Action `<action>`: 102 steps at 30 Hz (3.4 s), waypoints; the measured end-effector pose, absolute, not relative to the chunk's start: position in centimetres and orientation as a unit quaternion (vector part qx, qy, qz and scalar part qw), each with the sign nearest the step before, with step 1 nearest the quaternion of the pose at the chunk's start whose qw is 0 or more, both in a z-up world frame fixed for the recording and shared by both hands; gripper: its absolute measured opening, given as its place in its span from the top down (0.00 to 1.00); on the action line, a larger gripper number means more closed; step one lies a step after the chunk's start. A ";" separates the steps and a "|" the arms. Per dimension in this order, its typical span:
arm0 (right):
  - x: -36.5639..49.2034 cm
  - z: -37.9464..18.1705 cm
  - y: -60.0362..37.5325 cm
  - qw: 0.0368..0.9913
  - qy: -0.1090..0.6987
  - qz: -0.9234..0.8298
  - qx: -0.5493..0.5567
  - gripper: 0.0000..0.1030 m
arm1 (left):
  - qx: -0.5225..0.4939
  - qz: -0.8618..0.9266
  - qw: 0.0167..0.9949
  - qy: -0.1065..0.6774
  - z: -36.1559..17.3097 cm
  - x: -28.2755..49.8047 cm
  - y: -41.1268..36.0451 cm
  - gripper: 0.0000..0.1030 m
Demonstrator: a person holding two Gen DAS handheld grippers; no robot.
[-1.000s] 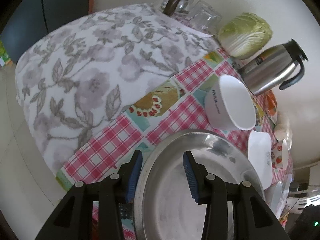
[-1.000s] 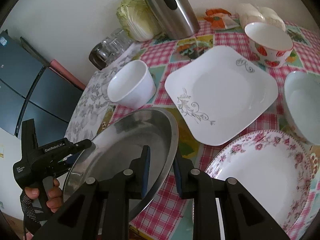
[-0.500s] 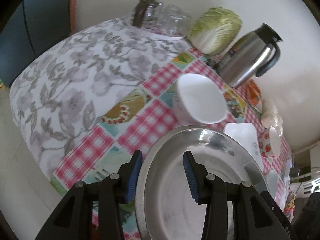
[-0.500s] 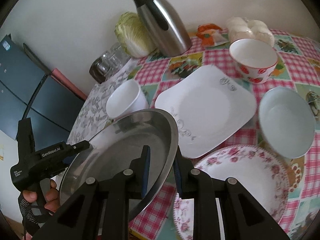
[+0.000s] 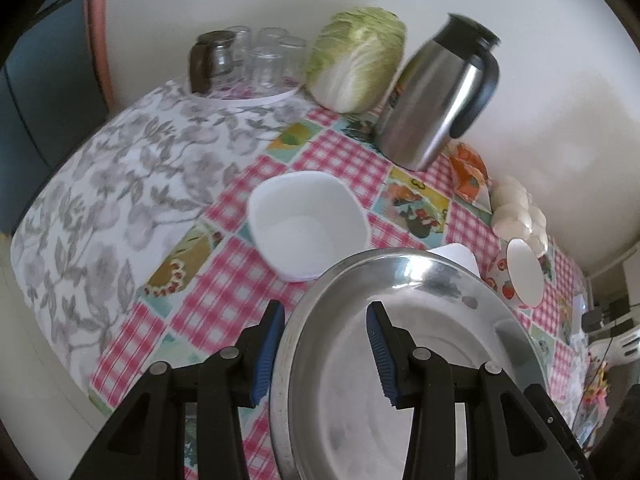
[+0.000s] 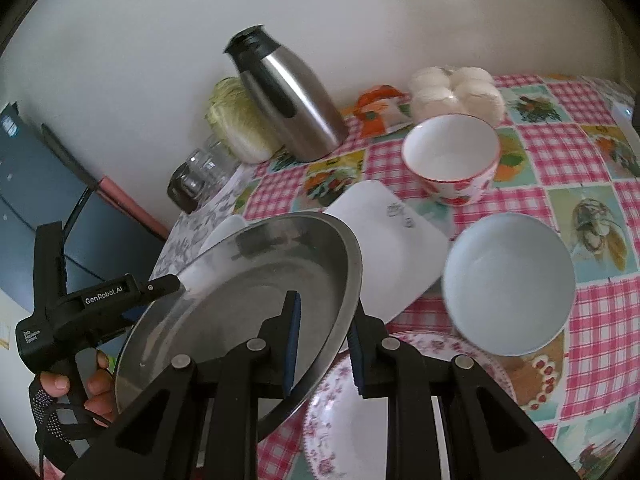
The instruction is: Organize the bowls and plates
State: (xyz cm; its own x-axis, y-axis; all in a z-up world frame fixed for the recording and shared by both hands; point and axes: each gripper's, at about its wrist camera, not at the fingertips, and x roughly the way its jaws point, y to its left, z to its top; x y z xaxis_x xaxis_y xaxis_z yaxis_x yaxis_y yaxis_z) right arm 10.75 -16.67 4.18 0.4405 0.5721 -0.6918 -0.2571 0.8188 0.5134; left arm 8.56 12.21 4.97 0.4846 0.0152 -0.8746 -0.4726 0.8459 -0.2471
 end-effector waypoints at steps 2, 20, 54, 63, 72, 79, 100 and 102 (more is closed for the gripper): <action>11.1 4.1 -17.8 0.834 0.464 0.242 0.176 0.77 | -0.231 0.138 0.829 0.490 4.9 9.6 11.4 0.56; 15.4 1.3 -21.6 0.834 0.475 0.192 0.205 0.77 | -0.198 0.095 0.825 0.520 2.2 16.7 6.9 0.56; 17.2 -0.9 -17.3 0.846 0.504 0.151 0.080 0.75 | -0.208 0.100 0.806 0.544 -3.6 19.1 8.8 0.53; 17.3 -0.4 -18.5 0.846 0.502 0.146 0.100 0.75 | -0.204 0.100 0.804 0.549 -2.8 18.9 9.2 0.51; 16.7 1.5 -20.1 0.850 0.500 0.124 0.106 0.75 | -0.189 0.100 0.808 0.549 -0.8 18.1 8.8 0.47; 16.0 1.5 -21.6 0.842 0.519 0.103 0.107 0.75 | -0.194 0.108 0.809 0.545 1.1 16.8 9.0 0.41; 12.1 0.2 -19.1 0.831 0.544 0.118 0.021 0.59 | -0.212 0.133 0.791 0.558 1.0 9.4 8.3 0.28; 12.3 -0.4 -18.8 0.828 0.549 0.112 0.012 0.59 | -0.218 0.128 0.790 0.559 0.9 8.8 8.3 0.28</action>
State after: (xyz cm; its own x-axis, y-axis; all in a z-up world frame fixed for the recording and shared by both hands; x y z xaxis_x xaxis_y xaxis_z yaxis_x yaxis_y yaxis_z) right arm 12.30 -18.79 -0.36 0.3714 0.1984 -0.9070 -0.1715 0.9748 0.1430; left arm 8.81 8.26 0.86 0.3425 -0.0411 -0.9386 -0.4453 0.8726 -0.2007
